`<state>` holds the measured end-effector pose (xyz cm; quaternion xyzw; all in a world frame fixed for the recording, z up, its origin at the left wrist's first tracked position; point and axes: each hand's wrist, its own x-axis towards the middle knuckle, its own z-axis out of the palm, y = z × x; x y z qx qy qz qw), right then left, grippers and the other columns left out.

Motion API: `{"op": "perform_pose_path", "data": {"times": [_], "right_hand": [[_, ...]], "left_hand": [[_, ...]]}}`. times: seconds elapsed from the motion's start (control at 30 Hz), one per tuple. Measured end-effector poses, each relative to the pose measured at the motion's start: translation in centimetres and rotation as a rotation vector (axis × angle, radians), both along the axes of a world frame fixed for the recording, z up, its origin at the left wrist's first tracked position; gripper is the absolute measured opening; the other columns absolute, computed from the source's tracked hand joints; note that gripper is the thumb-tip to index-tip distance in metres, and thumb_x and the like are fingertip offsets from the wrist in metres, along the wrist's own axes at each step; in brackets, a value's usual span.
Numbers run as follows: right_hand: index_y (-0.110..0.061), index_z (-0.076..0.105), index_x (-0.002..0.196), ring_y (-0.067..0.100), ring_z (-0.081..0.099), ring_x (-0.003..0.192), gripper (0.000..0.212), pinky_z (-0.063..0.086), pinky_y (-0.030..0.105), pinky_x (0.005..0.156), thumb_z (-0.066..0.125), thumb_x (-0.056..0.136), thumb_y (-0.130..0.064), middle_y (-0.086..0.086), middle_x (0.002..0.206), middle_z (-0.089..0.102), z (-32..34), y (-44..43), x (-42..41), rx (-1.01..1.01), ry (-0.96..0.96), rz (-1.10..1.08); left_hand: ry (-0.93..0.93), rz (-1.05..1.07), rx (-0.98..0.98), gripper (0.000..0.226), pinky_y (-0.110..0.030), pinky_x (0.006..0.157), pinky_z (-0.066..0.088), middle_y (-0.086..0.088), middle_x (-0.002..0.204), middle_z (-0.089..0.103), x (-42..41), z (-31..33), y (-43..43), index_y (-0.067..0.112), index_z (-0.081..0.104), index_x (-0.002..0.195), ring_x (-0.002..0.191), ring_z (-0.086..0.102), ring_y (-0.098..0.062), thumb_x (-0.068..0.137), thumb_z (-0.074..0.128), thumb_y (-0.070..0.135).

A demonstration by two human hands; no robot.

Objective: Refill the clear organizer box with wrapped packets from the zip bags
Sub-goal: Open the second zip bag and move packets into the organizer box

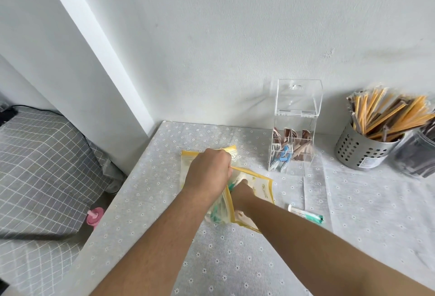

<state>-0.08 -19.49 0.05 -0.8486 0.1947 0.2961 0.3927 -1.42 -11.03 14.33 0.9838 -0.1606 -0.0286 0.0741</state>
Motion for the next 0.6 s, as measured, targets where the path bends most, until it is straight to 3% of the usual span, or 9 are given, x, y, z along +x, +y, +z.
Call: {"op": "perform_pose_path", "data": {"times": [0.07,0.13,0.2,0.23,0.33,0.4,0.5,0.6], "right_hand": [[-0.007,0.049,0.101,0.016,0.049,0.068,0.027,0.041,0.022,0.055,0.065,0.08,-0.014,0.005,0.078,0.051,-0.1,-0.3,-0.2,-0.01,-0.012,-0.011],[-0.009,0.05,0.078,0.012,0.043,0.051,0.015,0.034,0.019,0.043,0.065,0.078,-0.011,0.002,0.065,0.049,0.0,-0.7,-0.2,0.009,-0.009,-0.032],[-0.005,0.06,0.091,0.013,0.047,0.048,0.016,0.04,0.021,0.042,0.068,0.076,-0.008,0.004,0.065,0.056,0.2,-1.1,-0.1,0.062,-0.044,-0.07],[-0.002,0.064,0.094,0.016,0.052,0.051,0.02,0.048,0.026,0.049,0.069,0.076,-0.006,0.007,0.066,0.06,0.1,-1.3,-0.1,0.086,-0.069,-0.09],[-0.004,0.065,0.084,0.023,0.056,0.063,0.006,0.053,0.034,0.068,0.06,0.081,-0.004,0.011,0.069,0.063,0.4,-1.7,-0.2,0.095,-0.157,-0.092],[0.0,0.066,0.082,0.023,0.054,0.068,0.015,0.046,0.032,0.062,0.052,0.085,-0.005,0.019,0.082,0.068,0.1,-2.1,-0.1,0.08,-0.191,-0.104],[0.001,0.066,0.074,0.022,0.052,0.066,0.018,0.041,0.028,0.055,0.052,0.084,-0.004,0.017,0.076,0.063,0.1,-2.6,-0.4,0.096,-0.26,-0.123],[-0.002,0.071,0.088,0.022,0.058,0.068,0.013,0.046,0.027,0.056,0.059,0.083,-0.005,0.01,0.077,0.063,0.5,-2.7,-0.6,0.114,-0.304,-0.129]], "left_hand": [[-0.003,0.004,0.0,0.013,-0.036,0.068,0.054,-0.009,0.083,0.071,0.1,-0.1,0.0,0.007,0.069,0.083,0.077,0.066,-0.027,0.086,0.059,0.015],[-0.005,0.01,0.0,0.014,-0.035,0.067,0.053,-0.009,0.082,0.071,0.1,-0.1,0.1,0.008,0.069,0.082,0.076,0.066,-0.026,0.086,0.059,0.016],[-0.005,0.013,-0.006,0.015,-0.035,0.068,0.054,-0.009,0.083,0.071,0.2,-0.2,0.1,0.008,0.07,0.082,0.077,0.066,-0.027,0.087,0.06,0.017],[-0.006,0.012,-0.007,0.015,-0.036,0.069,0.054,-0.009,0.083,0.071,0.2,-0.2,0.0,0.008,0.07,0.083,0.077,0.066,-0.027,0.087,0.059,0.017],[-0.005,0.014,-0.009,0.015,-0.036,0.068,0.055,-0.01,0.083,0.071,0.3,-0.2,-0.2,0.007,0.07,0.083,0.077,0.066,-0.028,0.088,0.059,0.016],[-0.003,0.012,-0.01,0.015,-0.036,0.067,0.056,-0.01,0.081,0.071,0.4,-0.3,-0.4,0.006,0.069,0.083,0.075,0.066,-0.028,0.087,0.059,0.015],[-0.004,0.02,-0.011,0.014,-0.036,0.065,0.055,-0.011,0.078,0.07,0.7,-0.4,-0.8,0.005,0.068,0.082,0.072,0.066,-0.028,0.087,0.06,0.014],[0.001,0.04,-0.008,0.011,-0.032,0.061,0.052,-0.012,0.079,0.071,0.8,-0.5,-1.1,0.004,0.068,0.081,0.066,0.063,-0.026,0.085,0.06,0.01]]}}
